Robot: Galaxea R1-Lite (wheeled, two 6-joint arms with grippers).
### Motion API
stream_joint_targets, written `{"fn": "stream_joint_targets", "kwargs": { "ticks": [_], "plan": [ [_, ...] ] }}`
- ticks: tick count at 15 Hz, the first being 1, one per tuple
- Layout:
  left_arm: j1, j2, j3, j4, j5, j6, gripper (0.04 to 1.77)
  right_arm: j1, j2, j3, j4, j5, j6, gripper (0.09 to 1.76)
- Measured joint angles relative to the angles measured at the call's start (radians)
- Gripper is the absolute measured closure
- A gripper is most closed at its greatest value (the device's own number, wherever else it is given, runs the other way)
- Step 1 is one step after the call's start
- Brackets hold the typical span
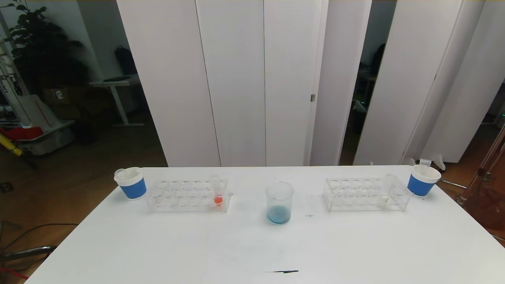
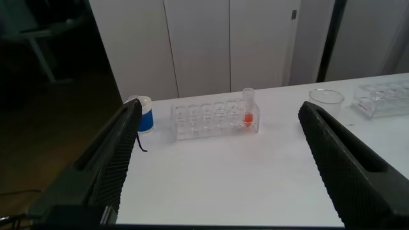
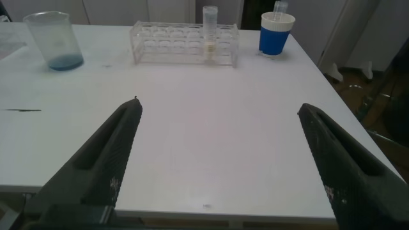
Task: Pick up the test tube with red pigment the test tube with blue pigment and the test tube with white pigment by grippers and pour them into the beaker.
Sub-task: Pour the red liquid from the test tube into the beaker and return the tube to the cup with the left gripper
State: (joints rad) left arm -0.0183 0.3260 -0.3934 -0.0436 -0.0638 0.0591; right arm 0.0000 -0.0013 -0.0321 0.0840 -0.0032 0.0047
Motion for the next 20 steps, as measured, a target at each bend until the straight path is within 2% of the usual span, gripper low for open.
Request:
{"fn": "stream_joint_targets", "kwargs": {
  "ticks": [5,9,11,15,20],
  "plan": [
    [0.012,0.376,-0.224,-0.139,0.006,-0.050,0.06,0.000,0.000,0.000,0.000,0.000,0.000,0.10],
    [0.014,0.614,-0.297,-0.263,0.002,-0.071,0.06,0.000,0.000,0.000,0.000,0.000,0.000,0.10],
    [-0.004,0.720,-0.300,-0.330,0.004,-0.082,0.06,0.000,0.000,0.000,0.000,0.000,0.000,0.10],
    [-0.083,0.885,-0.274,-0.365,0.025,-0.153,0.06,0.000,0.000,0.000,0.000,0.000,0.000,0.10],
    [-0.140,1.073,-0.109,-0.705,0.137,-0.160,0.06,0.000,0.000,0.000,0.000,0.000,0.000,0.10]
  ]
}}
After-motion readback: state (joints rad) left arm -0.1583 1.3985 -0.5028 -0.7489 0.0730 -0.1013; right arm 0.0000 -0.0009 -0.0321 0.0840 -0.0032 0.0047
